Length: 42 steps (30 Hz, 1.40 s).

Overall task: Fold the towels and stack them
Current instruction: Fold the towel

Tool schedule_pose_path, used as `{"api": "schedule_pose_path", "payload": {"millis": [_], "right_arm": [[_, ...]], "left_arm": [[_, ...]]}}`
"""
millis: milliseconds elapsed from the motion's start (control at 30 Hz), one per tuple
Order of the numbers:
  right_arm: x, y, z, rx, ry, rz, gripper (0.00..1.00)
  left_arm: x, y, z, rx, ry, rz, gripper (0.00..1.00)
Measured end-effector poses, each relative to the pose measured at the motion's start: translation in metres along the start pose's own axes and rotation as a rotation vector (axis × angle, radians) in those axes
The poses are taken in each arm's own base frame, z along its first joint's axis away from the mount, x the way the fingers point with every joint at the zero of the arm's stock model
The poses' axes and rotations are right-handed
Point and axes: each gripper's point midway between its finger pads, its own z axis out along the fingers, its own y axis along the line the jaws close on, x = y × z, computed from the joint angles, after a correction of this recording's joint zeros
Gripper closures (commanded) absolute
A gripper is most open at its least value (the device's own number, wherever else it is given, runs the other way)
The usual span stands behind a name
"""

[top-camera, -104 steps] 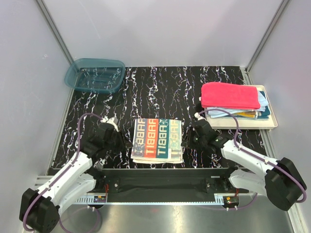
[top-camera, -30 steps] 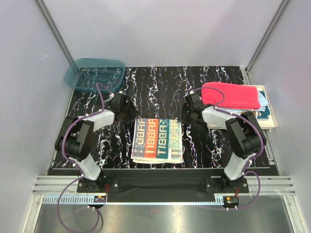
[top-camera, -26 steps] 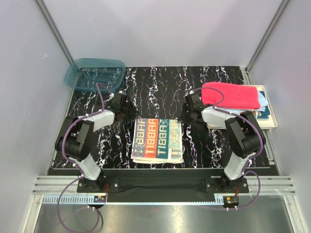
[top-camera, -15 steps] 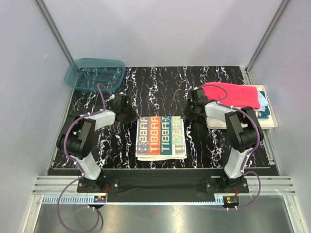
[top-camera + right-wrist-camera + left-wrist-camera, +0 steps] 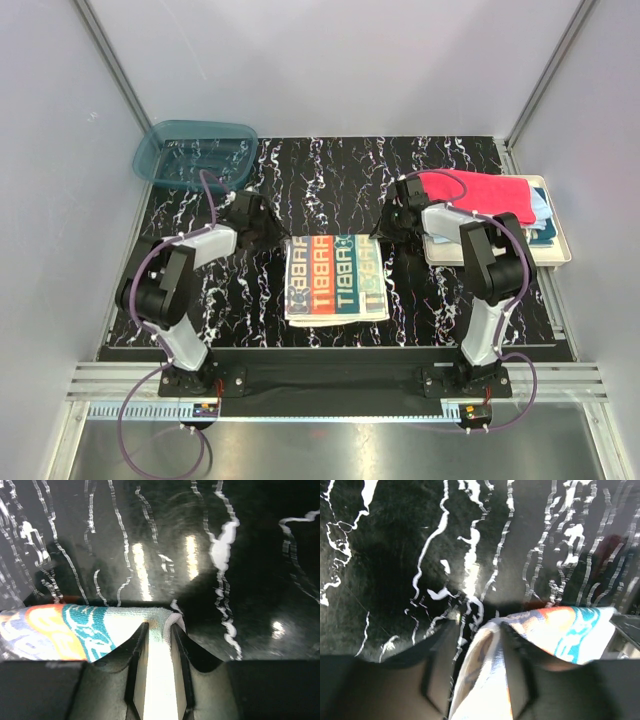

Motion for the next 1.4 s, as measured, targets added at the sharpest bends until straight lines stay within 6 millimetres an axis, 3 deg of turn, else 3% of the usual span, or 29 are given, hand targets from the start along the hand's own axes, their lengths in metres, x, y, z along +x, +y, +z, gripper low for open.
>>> {"api": "schedule_pose_path", "payload": {"millis": [167, 300, 667, 867, 1167, 1400], "right_arm": [[-0.006, -0.007, -0.009, 0.054, -0.034, -0.015, 0.64], [-0.015, -0.006, -0.020, 0.072, -0.075, -0.036, 0.60], [-0.006, -0.007, -0.021, 0.122, -0.089, -0.120, 0.57], [-0.004, -0.011, -0.018, 0.154, -0.088, -0.153, 0.57], [-0.011, -0.020, -0.008, 0.213, -0.082, -0.169, 0.60], [-0.013, -0.018, -0.003, 0.219, -0.070, -0.180, 0.69]], "left_arm": [[-0.012, -0.017, -0.022, 0.054, -0.047, 0.029, 0.52], [-0.009, -0.019, -0.026, 0.081, -0.045, 0.047, 0.48], [0.022, -0.003, -0.004, 0.005, 0.066, 0.130, 0.48], [0.018, -0.011, 0.004, -0.018, 0.062, 0.167, 0.50], [0.007, -0.005, 0.011, -0.100, 0.044, 0.180, 0.57], [0.003, -0.006, 0.016, -0.123, 0.038, 0.189, 0.67]]}}
